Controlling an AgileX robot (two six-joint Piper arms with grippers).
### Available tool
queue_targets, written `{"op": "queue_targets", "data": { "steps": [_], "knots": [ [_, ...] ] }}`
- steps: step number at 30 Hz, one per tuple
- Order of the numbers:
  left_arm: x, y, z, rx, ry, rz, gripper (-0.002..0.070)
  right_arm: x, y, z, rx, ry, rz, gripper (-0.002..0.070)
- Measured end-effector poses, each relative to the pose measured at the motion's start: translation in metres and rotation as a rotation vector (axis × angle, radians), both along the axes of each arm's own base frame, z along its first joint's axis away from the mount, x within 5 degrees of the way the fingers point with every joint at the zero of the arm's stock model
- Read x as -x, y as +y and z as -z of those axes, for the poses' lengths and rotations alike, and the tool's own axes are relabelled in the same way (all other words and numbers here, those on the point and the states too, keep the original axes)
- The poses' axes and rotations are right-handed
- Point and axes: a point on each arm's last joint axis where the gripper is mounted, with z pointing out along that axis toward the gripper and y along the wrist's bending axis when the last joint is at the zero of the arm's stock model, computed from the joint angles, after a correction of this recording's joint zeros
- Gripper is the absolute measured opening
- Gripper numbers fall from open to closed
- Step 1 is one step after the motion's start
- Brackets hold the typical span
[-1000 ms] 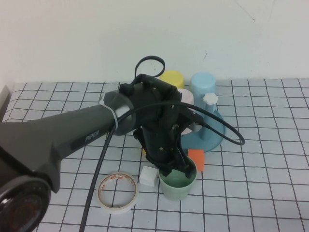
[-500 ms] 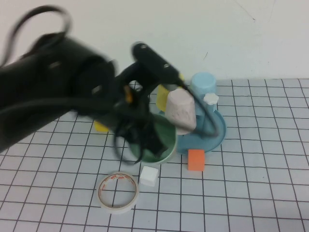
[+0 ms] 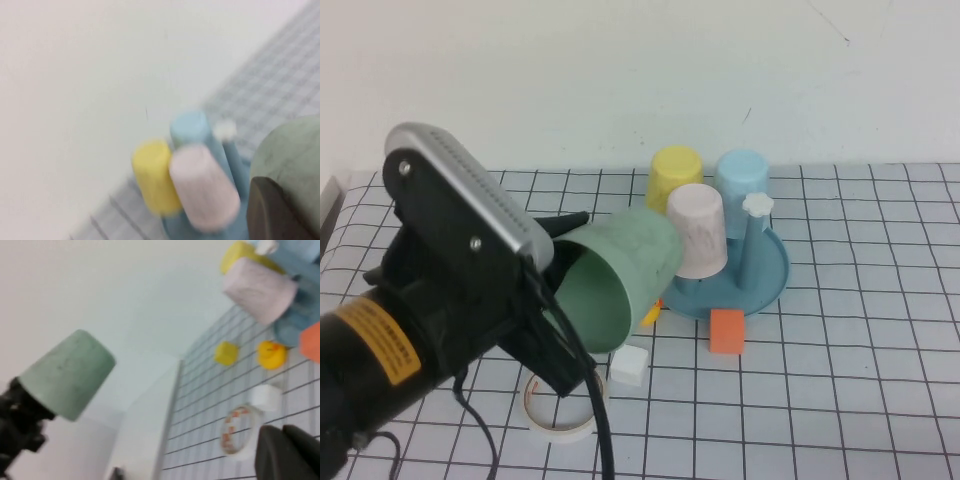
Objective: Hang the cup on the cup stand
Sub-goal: Adjust the cup with two arms
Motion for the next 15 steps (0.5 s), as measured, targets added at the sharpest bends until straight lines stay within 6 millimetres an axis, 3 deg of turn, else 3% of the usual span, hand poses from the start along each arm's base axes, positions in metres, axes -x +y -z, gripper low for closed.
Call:
{"op": "queue_targets", "data": {
  "steps": [8,15],
  "knots": [
    [-0.001,-0.006,-0.006,-0.045,-0.353,0.064,0.0011,0.006,0.008,-0.012,-0.19,-0.019,-0.109,-0.0001],
    [-0.002,-0.005,-0.016,-0.002,-0.473,0.028,0.0011,0.004,0.015,-0.015,-0.282,0.081,-0.224,-0.0001]
  ]
}}
